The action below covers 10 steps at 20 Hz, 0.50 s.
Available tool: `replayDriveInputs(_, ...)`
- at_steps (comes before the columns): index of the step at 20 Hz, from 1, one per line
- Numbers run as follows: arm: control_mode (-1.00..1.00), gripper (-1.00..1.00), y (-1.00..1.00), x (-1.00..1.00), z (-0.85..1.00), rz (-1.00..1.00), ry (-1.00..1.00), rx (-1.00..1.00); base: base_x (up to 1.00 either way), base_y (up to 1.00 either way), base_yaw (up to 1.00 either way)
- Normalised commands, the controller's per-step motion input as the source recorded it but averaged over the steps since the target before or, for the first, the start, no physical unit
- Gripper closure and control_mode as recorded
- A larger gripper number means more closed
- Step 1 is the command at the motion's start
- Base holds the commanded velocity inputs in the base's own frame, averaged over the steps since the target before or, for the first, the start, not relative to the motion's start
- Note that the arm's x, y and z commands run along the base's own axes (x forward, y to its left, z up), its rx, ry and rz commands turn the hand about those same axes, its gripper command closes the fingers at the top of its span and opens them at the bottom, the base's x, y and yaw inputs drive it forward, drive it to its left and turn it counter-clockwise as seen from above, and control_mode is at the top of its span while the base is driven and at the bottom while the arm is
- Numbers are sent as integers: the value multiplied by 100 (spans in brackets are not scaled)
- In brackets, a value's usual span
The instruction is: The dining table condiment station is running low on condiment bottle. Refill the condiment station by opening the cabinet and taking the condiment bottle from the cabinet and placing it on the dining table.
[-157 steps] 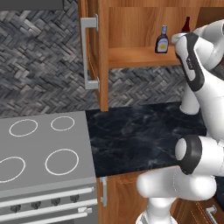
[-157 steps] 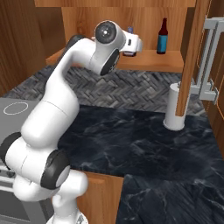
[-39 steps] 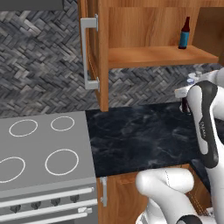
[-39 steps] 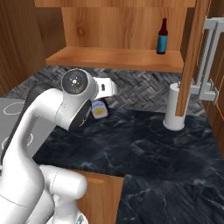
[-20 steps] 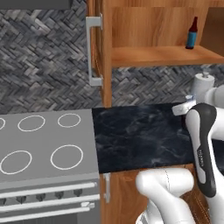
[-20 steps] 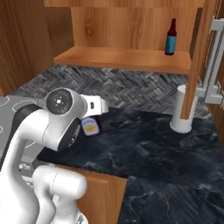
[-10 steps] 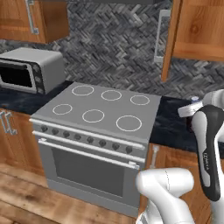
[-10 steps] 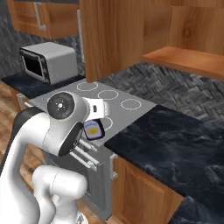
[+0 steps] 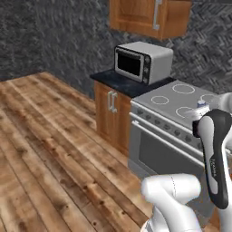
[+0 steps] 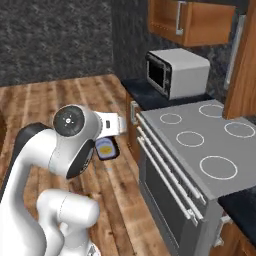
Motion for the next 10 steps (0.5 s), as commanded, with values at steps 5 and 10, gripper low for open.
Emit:
replayDriveInputs(5,100,100,0,0,0,0,0,0,8,79,71)
replayDriveInputs(10,100,100,0,0,0,0,0,0,23,72,67)
